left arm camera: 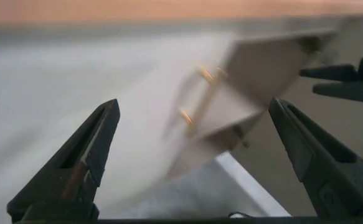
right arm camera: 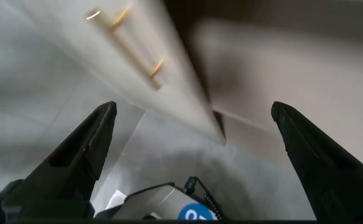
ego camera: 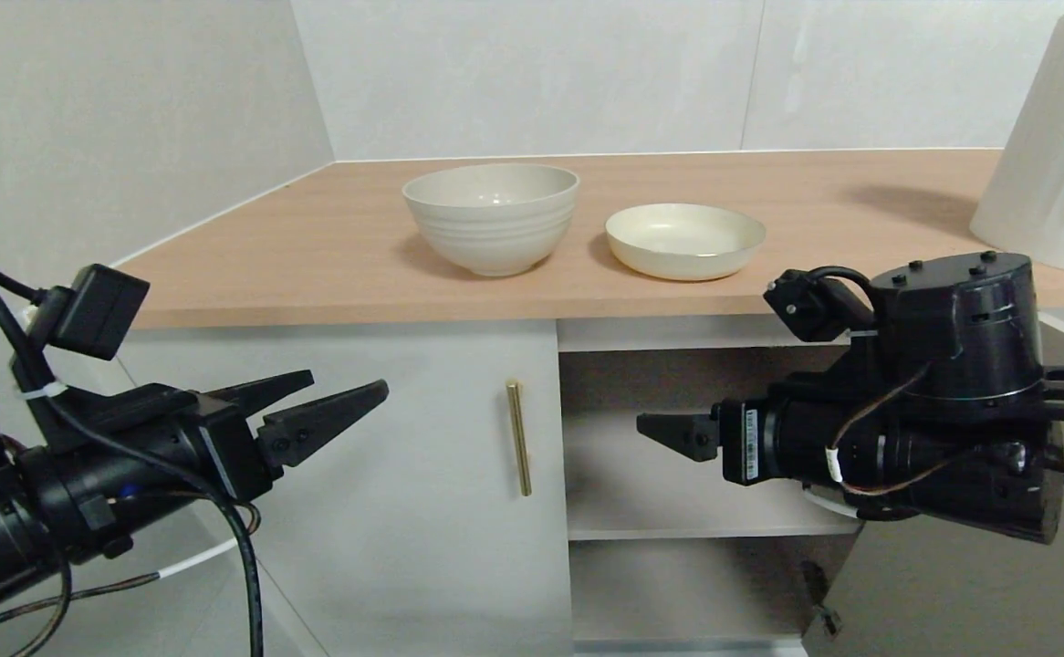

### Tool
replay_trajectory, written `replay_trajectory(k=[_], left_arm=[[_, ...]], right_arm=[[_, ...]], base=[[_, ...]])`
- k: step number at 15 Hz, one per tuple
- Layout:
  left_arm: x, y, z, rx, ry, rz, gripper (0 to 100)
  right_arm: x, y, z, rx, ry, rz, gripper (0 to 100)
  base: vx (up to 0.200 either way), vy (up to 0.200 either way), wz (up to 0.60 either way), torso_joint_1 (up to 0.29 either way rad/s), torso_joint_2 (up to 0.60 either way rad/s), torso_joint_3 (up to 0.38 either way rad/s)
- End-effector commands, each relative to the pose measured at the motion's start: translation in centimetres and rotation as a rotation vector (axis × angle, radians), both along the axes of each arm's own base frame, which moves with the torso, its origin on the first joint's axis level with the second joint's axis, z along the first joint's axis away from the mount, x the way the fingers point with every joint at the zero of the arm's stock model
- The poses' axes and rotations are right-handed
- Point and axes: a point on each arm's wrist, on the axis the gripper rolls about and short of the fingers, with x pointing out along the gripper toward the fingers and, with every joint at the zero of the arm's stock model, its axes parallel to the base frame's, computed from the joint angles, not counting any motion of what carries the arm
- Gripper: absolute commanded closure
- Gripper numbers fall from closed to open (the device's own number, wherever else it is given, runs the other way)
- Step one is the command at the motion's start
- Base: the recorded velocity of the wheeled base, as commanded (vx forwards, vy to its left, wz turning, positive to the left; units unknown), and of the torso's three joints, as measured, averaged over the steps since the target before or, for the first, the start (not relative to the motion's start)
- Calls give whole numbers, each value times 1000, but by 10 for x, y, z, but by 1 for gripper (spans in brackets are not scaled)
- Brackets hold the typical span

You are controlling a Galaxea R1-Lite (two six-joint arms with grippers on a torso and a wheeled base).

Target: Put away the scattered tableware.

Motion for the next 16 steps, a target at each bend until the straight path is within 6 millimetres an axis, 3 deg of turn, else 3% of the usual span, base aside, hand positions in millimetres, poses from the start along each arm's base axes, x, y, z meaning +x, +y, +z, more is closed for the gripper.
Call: replay_trajectory(k=[1, 7, 13, 16], left_arm=[[-12, 3, 10, -15, -49, -2, 0], [-36, 4, 30, -16, -54, -46, 0], [-29, -1, 66, 1, 3, -65, 0], [-28, -2, 60, 13, 77, -60, 0]], right_arm=[[-15, -4, 10, 10, -35, 36, 0], [-31, -5, 15, -17, -94, 88, 0], [-32, -6, 16, -32, -114, 96, 0], [-32, -6, 15, -33, -110, 97, 0]], base=[[0, 0, 0, 0, 0, 0], [0, 0, 0, 0, 0, 0], [0, 0, 0, 61, -183, -177], [0, 0, 0, 139, -545, -307]])
